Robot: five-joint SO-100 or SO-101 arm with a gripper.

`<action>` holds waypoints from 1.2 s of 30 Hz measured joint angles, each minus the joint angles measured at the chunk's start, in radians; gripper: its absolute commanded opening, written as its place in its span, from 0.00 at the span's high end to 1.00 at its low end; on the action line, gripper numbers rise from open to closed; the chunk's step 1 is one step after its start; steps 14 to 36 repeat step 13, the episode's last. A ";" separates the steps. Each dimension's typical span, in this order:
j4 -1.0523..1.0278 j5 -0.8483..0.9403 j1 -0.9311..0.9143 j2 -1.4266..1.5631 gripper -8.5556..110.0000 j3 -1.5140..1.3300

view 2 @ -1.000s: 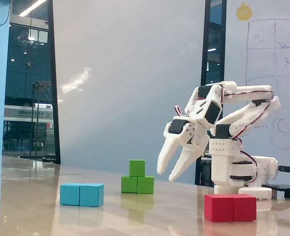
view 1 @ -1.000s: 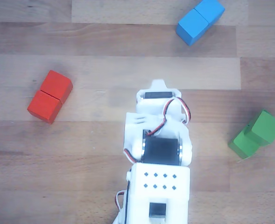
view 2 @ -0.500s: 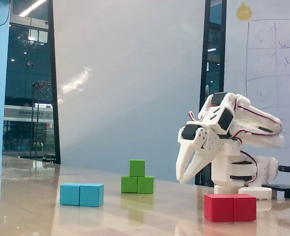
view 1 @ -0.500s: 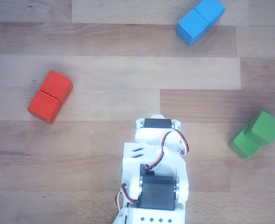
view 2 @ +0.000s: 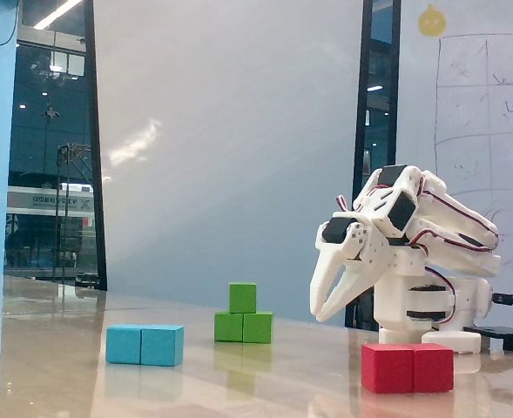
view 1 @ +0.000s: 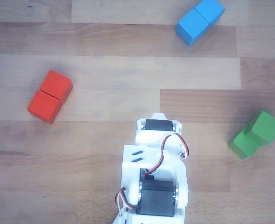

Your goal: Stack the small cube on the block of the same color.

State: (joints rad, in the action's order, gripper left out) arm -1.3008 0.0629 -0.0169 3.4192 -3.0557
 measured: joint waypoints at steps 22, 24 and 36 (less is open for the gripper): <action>0.000 0.000 -0.012 0.000 0.93 0.000; 0.000 0.000 -0.012 0.000 0.93 0.000; 0.000 0.000 -0.012 0.000 0.93 0.000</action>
